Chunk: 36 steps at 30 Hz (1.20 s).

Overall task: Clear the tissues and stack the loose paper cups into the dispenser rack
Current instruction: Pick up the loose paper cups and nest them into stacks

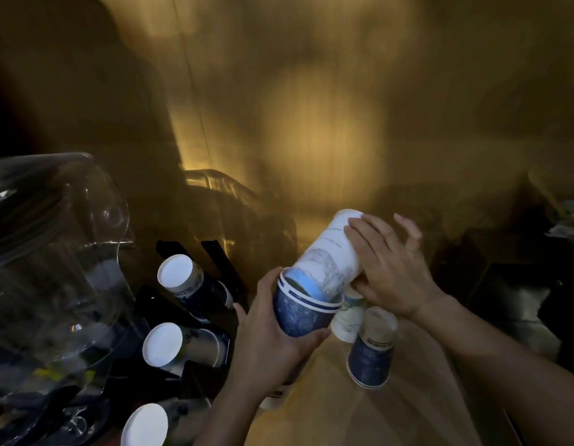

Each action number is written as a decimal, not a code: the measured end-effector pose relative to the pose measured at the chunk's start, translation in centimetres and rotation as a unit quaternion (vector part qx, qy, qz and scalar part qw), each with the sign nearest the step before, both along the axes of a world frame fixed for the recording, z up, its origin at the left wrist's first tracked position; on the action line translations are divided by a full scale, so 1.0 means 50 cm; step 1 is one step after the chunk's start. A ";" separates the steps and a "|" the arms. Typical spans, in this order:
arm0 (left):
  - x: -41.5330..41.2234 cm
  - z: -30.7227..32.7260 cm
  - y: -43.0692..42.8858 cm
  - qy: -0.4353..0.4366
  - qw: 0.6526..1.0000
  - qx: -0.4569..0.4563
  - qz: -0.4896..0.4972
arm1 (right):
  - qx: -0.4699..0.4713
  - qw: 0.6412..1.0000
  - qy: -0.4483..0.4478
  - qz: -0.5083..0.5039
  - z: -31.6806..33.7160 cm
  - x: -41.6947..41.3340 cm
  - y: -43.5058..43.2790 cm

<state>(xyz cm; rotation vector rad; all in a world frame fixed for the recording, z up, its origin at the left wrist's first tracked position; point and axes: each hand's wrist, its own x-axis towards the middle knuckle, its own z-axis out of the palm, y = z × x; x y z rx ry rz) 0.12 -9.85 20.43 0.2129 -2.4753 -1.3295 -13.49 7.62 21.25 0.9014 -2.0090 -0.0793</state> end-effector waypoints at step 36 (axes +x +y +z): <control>-0.041 -0.168 -0.039 -0.077 0.986 0.132 0.065 | -0.423 0.664 -0.616 0.027 -0.165 -0.152 0.043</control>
